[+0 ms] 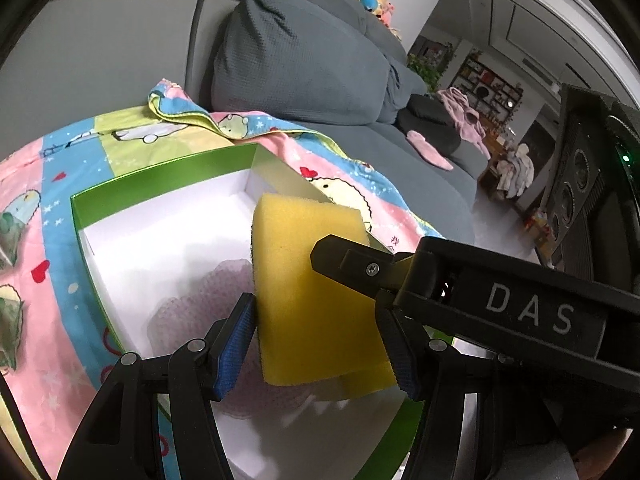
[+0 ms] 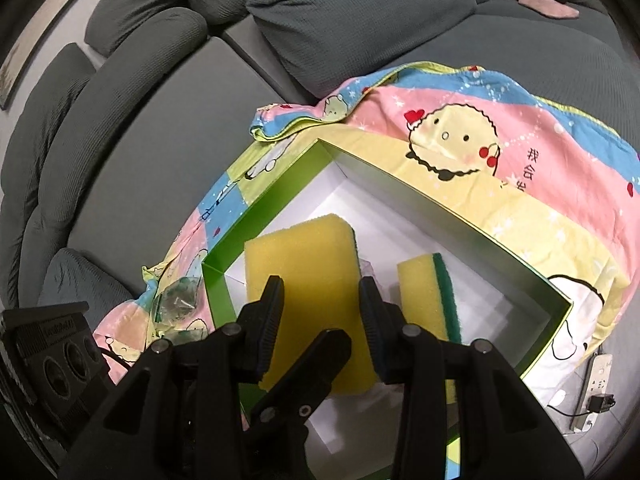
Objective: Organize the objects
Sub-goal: 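Open the right gripper to drop the yellow sponge into the box, then move the right gripper to the clear plastic bags on the bedspread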
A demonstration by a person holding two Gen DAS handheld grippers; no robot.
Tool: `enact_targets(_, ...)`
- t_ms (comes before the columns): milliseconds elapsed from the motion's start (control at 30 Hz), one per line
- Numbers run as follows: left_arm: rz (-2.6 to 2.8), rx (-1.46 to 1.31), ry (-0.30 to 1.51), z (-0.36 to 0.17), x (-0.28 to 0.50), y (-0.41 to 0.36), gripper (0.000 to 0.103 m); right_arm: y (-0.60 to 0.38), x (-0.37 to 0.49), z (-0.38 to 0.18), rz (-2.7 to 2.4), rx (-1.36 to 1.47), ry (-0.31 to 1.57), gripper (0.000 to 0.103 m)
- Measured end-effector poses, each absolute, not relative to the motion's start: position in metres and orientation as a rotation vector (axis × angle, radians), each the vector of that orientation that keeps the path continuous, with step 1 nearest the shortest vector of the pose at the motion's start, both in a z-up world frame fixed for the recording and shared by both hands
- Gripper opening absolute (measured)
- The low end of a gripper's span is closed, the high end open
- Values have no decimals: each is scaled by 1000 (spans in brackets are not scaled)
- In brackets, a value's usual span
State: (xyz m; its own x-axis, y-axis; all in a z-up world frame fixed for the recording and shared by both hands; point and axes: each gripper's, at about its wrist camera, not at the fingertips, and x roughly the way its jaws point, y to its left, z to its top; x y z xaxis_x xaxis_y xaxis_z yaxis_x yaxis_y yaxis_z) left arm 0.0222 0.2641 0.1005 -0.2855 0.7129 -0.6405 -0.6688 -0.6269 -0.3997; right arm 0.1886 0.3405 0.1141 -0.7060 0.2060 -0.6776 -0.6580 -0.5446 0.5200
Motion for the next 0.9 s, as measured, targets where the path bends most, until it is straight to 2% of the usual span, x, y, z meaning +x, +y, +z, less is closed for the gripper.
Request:
enact_targets(333,2026,-1040,-6,102,26,259,62,344,195,117,2209,-726,1089,39)
enact_targets(500,2096,-1015,-33,122,22,223,62,342,195,122,2203,-699,1109,40)
enact_targets(567,2159,-986,-50,134,21,195,63,336,194,129,2248,-656,1128,47)
enact_targets(667,2325,-938,-31,143,19,151,77,325,191,141,2315,-615,1111,49)
enact_targets(733,2468,-920,-40,143,15,114,80,315,188,153,2345,-579,1081,52)
enact_targets(867,2592,-995,-286,131,-11,40,80,290,172,175,2470,-538,1045,71)
enact_targets(900,2606,-1017,-357,126,-18,24,80,282,163,178,2525,-539,1049,73)
